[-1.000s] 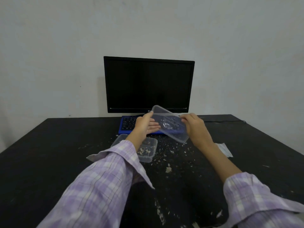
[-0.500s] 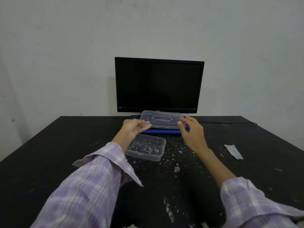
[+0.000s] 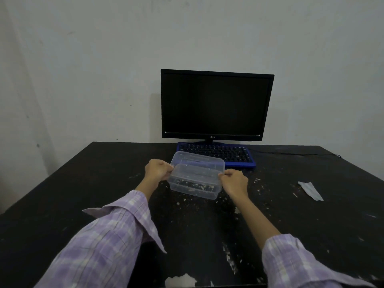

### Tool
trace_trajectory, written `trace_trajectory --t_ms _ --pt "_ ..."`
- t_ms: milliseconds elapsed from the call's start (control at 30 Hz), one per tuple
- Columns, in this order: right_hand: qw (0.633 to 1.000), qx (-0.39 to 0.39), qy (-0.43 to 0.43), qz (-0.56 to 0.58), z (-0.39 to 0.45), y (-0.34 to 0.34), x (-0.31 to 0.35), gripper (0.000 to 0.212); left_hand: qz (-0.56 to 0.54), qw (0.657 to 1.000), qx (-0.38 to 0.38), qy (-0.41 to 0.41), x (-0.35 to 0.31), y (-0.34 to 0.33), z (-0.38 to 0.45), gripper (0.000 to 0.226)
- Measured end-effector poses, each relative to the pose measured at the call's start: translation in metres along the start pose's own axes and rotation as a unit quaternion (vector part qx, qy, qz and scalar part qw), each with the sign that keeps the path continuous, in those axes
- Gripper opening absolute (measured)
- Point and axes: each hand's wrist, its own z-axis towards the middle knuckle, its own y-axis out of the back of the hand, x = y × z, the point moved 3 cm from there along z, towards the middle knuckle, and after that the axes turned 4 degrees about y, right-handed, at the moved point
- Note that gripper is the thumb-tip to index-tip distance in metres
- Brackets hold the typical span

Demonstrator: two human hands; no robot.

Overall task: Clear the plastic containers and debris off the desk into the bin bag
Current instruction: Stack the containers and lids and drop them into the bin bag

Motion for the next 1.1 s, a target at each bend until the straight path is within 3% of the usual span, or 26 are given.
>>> trace_trajectory --t_ms 467,633,767,1100 --pt "0.998 -0.021 -0.051 -0.018 0.028 0.033 -0.02 0.022 0.023 0.999 0.021 0.025 0.002 -0.039 0.0 0.012" --pt "0.997 0.0 -0.071 -0.043 0.034 0.032 -0.025 0.028 0.019 0.996 0.038 0.074 0.006 -0.046 0.002 0.016" --pt "0.996 0.021 -0.07 -0.047 0.035 0.032 -0.026 0.026 -0.007 0.991 0.094 0.1 0.009 -0.047 -0.004 0.021" --pt "0.992 0.114 -0.025 -0.049 0.035 0.033 -0.026 0.01 0.076 0.984 0.152 0.051 0.01 -0.061 0.002 0.017"
